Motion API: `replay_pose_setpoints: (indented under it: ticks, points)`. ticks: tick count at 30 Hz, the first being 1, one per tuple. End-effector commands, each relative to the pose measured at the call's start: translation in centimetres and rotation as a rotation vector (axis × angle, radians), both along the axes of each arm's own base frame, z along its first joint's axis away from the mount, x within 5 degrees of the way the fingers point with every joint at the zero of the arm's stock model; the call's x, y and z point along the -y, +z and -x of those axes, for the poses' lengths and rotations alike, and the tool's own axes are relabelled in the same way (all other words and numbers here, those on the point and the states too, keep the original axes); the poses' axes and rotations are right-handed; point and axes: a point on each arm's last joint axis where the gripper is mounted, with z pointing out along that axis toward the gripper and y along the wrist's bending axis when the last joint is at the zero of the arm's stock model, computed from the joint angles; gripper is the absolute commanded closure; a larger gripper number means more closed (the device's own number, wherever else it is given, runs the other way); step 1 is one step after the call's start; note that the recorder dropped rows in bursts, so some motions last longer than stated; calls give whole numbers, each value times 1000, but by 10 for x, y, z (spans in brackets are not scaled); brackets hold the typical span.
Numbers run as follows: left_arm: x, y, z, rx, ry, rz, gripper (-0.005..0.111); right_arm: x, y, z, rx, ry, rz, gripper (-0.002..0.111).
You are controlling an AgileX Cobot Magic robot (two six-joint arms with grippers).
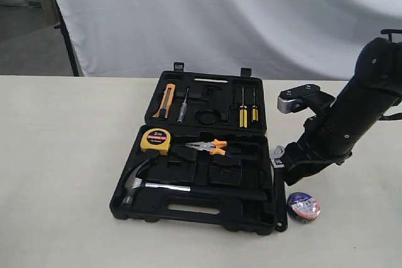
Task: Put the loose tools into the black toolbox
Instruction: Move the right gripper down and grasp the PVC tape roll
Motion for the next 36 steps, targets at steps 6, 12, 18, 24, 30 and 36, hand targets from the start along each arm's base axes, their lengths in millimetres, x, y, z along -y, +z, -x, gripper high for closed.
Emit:
replay_pose_setpoints:
  ticks: [6,12,18,24,30,36]
  points:
    - [-1,2,1,13,26,-2,106,13,-21,26,44,-26,23,46]
    - [-1,2,1,13,26,-2,106,16,-31,30,80,-80,12,27]
    - [-1,2,1,13,26,-2,106,9,-31,32,88,-44,9,9]
    - [-1,2,1,13,26,-2,106,2,-39,34,86,38,26,9]
    - [-1,2,1,13,26,-2,106,5,-56,31,73,72,74,9]
    - [-1,2,1,13,26,-2,106,6,-60,29,88,104,99,9]
